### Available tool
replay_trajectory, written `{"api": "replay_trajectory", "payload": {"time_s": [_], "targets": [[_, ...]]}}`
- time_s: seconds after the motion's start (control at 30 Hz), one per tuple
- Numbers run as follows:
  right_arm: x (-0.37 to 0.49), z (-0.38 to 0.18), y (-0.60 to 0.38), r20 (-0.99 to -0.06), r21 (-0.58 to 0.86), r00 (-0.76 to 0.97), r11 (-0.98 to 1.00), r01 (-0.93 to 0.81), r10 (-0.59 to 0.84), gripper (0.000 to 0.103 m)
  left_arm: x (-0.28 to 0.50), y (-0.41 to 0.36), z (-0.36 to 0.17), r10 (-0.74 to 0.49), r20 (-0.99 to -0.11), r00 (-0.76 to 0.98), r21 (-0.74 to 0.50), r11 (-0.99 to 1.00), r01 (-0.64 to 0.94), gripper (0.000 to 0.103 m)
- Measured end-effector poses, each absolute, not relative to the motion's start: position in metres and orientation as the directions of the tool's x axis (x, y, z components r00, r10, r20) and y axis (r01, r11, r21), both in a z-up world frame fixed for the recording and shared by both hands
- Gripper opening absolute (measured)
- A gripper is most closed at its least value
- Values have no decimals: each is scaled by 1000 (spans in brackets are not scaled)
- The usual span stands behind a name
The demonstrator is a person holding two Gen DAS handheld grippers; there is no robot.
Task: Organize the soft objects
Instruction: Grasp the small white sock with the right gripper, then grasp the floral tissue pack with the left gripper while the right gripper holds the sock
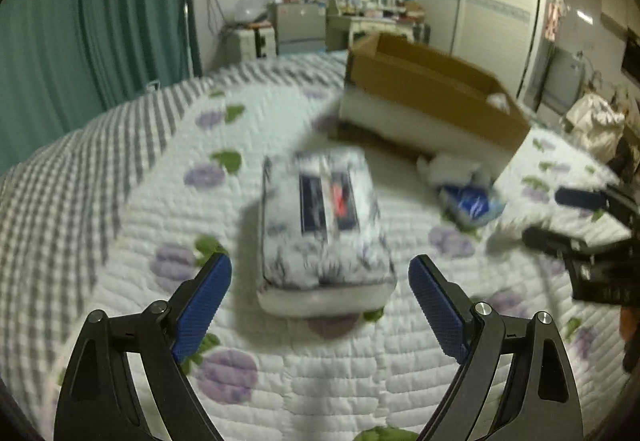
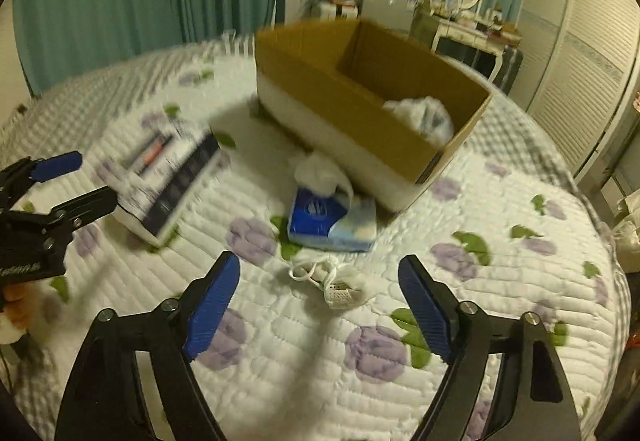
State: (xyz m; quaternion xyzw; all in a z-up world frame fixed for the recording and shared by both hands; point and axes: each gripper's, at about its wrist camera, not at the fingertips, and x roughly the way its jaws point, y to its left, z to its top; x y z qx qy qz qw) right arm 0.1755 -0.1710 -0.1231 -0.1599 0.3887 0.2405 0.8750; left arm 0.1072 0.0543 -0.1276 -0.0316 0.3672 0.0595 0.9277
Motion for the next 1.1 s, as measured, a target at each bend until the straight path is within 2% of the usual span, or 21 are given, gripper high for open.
{"api": "replay_trajectory", "payload": {"time_s": [0.13,0.2,0.27,0.43,0.53,0.57,0.87,1.1], "targets": [[194,-141,-171,-776,-76,559,837,-542,291,66,113,51,-154,69,-729,681,-14,993,-115,92],[200,-145,-171,-782,-76,554,839,-538,284,55,117,53,-161,82,-738,670,-2,992,-124,92],[204,-149,-172,-790,-67,541,837,-543,288,51,122,55,-166,73,-746,662,-18,991,-130,92],[200,-153,-173,-791,-61,539,838,-542,291,46,129,54,-167,66,-730,681,-27,992,-125,90],[197,-151,-177,-784,-52,546,845,-533,296,36,132,53,-166,62,-713,698,-20,994,-109,89],[195,-149,-178,-781,-47,549,847,-530,300,33,132,54,-166,61,-710,702,-23,994,-110,84],[172,-138,-184,-747,-19,578,859,-512,328,31,112,53,-151,48,-677,734,-26,996,-89,80],[146,-108,-196,-702,-6,623,872,-489,344,31,85,44,-115,9,-637,771,-48,998,-51,80]]}}
